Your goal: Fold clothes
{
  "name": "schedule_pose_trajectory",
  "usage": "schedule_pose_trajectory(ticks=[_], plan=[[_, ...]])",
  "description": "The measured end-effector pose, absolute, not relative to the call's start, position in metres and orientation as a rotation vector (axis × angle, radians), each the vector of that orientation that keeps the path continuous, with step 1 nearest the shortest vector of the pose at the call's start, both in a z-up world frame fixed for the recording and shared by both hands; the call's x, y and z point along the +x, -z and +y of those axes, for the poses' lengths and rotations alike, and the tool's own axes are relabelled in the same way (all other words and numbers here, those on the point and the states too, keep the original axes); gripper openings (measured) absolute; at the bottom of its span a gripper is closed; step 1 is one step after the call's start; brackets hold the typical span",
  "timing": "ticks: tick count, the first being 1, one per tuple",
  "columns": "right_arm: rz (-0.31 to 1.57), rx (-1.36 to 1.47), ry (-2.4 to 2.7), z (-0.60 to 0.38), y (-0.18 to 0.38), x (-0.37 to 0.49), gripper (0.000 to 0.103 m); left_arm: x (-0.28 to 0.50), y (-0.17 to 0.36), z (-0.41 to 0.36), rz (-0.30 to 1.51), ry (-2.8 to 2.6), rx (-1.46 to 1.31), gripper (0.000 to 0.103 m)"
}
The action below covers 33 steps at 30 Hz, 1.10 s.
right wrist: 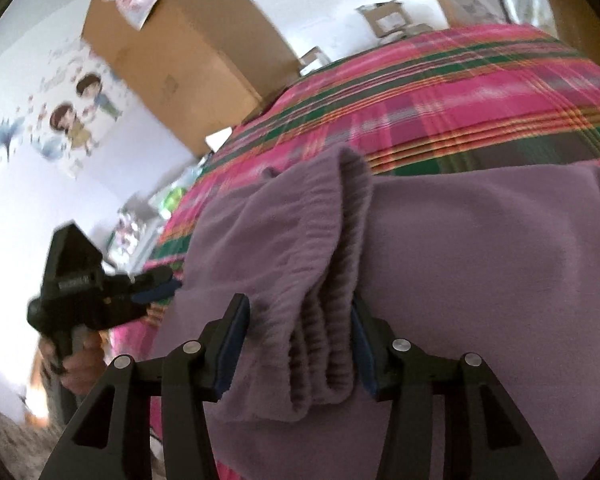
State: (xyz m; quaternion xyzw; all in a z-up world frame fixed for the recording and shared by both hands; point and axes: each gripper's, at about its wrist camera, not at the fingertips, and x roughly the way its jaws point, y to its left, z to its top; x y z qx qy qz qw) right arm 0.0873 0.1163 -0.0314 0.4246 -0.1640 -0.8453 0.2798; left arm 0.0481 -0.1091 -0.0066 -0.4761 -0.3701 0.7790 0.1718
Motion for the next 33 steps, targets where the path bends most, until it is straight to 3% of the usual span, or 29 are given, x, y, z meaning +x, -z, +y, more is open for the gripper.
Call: schedule_pose_trajectory(ticks=[3, 5, 17, 33], plan=[[-0.447, 1.141, 2.271, 0.117, 0.032, 0.086, 0.046, 0.052, 0.01, -0.108, -1.057, -2.187, -1.362, 0.026], [-0.469, 1.151, 2.271, 0.119, 0.034, 0.086, 0.035, 0.055, 0.012, -0.108, -1.059, -2.176, -1.366, 0.026], [-0.542, 1.107, 2.272, 0.121, 0.03, 0.092, 0.022, 0.075, 0.019, -0.109, -1.045, -2.123, -1.367, 0.026], [-0.595, 0.915, 2.351, 0.144, -0.013, 0.122, 0.019, 0.078, 0.006, -0.095, -0.972, -2.138, -1.367, 0.028]])
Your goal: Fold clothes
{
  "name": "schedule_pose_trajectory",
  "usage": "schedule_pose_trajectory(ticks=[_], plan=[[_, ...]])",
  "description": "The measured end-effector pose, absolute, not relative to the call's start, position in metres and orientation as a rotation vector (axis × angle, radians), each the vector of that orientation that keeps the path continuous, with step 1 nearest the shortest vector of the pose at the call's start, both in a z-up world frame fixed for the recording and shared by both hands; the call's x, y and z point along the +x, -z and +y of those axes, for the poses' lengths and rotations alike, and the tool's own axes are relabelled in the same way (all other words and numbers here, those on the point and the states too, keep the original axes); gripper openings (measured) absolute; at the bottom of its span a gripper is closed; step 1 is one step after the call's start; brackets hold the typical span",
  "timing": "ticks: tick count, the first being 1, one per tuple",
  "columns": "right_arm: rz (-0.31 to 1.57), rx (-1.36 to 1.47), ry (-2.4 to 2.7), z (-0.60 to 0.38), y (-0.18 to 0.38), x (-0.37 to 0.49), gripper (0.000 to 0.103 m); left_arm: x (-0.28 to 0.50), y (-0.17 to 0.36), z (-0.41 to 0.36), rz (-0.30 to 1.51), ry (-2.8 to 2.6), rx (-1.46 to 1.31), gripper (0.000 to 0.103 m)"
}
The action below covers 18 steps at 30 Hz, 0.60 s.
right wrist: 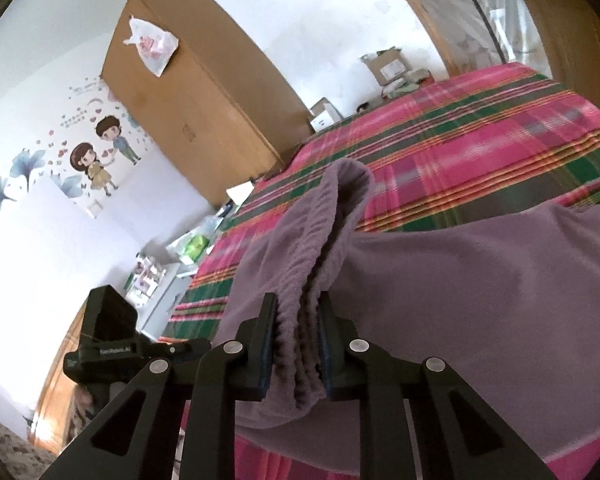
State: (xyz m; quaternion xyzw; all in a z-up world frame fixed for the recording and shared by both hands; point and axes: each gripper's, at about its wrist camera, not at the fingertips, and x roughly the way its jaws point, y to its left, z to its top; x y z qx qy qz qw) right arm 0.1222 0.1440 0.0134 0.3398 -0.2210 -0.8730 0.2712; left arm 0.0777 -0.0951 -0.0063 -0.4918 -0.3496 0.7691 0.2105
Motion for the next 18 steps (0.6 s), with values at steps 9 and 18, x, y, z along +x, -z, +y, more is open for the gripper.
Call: schedule_pose_trajectory(ticks=[9, 18], plan=[[-0.644, 1.011, 2.437, 0.177, 0.004, 0.125, 0.019, 0.071, 0.012, -0.076, -0.925, -2.081, -1.416, 0.028], [-0.63, 1.108, 2.485, 0.184, 0.029, 0.126, 0.022, 0.07, 0.013, -0.075, -0.918, -2.057, -1.422, 0.028]])
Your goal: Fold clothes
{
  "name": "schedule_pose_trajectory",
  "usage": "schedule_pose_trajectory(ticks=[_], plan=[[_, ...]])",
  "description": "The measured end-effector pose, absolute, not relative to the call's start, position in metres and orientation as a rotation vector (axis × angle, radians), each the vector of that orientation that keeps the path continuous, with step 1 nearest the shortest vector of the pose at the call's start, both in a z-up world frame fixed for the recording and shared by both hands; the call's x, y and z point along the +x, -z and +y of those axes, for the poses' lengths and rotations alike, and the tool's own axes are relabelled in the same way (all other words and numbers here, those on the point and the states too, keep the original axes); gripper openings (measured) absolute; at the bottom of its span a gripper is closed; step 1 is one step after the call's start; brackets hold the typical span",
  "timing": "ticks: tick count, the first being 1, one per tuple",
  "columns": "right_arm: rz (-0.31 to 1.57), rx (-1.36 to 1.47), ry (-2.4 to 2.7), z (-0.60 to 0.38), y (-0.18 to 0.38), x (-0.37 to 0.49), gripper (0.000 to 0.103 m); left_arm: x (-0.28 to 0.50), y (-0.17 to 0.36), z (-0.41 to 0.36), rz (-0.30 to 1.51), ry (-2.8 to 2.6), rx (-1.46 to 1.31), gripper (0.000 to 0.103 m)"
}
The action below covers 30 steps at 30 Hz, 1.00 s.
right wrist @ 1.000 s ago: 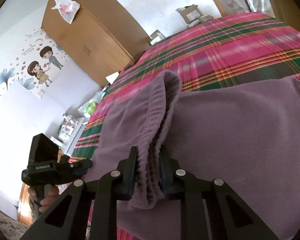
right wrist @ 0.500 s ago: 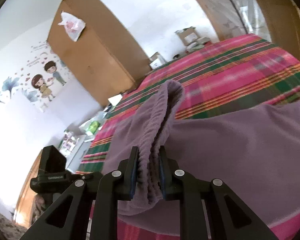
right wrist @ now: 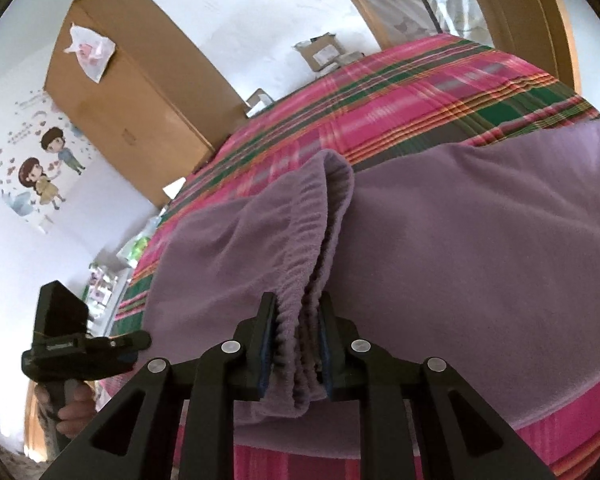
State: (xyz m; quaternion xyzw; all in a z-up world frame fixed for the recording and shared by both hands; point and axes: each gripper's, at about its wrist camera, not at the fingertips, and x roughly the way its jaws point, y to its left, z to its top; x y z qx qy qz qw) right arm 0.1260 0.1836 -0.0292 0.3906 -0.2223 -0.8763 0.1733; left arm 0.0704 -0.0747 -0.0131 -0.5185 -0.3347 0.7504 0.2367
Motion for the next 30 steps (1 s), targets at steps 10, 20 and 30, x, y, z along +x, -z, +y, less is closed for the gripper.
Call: schedule_pose_trajectory(ticks=[10, 20, 30], plan=[[-0.318, 1.016, 2.73, 0.17, 0.006, 0.149, 0.034, 0.072, 0.013, -0.076, -0.911, -2.047, -1.422, 0.028], [0.042, 0.992, 2.765, 0.141, 0.018, 0.164, 0.034, 0.077, 0.013, -0.076, -0.903, -2.053, -1.417, 0.028], [-0.036, 0.988, 2.751, 0.154, 0.017, 0.166, 0.034, 0.08, 0.012, -0.079, -0.896, -2.059, -1.417, 0.028]])
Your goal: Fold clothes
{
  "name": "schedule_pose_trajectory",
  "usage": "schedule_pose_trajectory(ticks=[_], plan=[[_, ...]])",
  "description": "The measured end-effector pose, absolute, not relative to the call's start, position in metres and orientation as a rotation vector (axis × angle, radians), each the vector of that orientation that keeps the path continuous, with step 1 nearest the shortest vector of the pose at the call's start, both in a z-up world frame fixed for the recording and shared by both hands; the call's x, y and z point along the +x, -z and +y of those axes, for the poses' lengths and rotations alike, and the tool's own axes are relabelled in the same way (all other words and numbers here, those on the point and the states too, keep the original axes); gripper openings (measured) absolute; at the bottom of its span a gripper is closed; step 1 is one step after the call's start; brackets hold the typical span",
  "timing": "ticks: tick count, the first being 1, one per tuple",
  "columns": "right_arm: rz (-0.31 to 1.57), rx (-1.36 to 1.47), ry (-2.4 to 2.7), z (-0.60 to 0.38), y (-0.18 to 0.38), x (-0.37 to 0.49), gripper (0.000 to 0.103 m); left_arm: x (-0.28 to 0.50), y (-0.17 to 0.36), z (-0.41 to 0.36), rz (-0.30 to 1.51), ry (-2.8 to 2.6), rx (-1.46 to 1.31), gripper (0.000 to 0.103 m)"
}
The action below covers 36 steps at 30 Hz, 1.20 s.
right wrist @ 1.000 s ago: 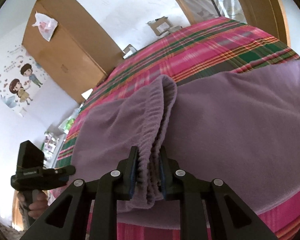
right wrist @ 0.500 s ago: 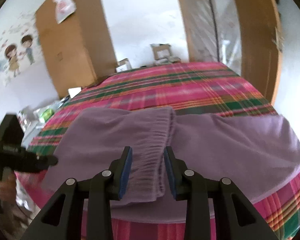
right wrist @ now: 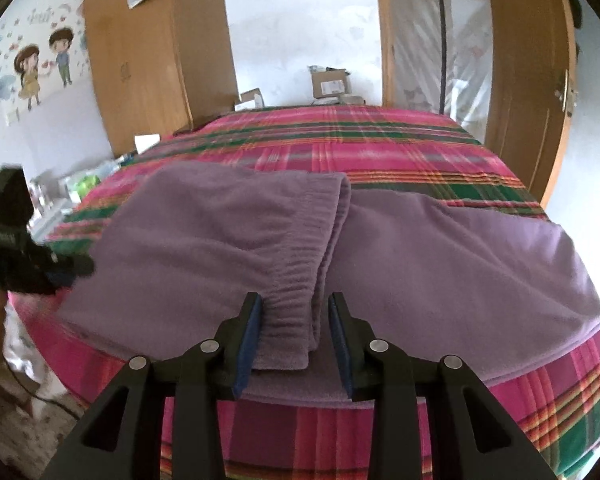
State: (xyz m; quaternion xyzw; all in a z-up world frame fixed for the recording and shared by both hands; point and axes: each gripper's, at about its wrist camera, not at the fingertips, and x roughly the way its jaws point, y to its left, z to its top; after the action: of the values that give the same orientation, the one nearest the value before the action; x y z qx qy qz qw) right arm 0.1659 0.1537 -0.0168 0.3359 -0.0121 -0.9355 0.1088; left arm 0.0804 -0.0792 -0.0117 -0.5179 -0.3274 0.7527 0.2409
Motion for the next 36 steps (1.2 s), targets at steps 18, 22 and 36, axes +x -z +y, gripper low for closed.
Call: schedule_pose_trajectory(ticks=[18, 22, 36], plan=[[0.066, 1.063, 2.625, 0.101, 0.001, 0.074, 0.028, 0.087, 0.007, -0.074, -0.811, -2.102, -1.381, 0.028], [0.124, 1.201, 2.66, 0.102, 0.014, 0.053, 0.023, 0.087, 0.006, -0.073, -0.781, -2.103, -1.372, 0.028], [0.125, 1.177, 2.755, 0.105, 0.009, 0.063, 0.023, 0.088, 0.005, -0.073, -0.768, -2.096, -1.369, 0.028]])
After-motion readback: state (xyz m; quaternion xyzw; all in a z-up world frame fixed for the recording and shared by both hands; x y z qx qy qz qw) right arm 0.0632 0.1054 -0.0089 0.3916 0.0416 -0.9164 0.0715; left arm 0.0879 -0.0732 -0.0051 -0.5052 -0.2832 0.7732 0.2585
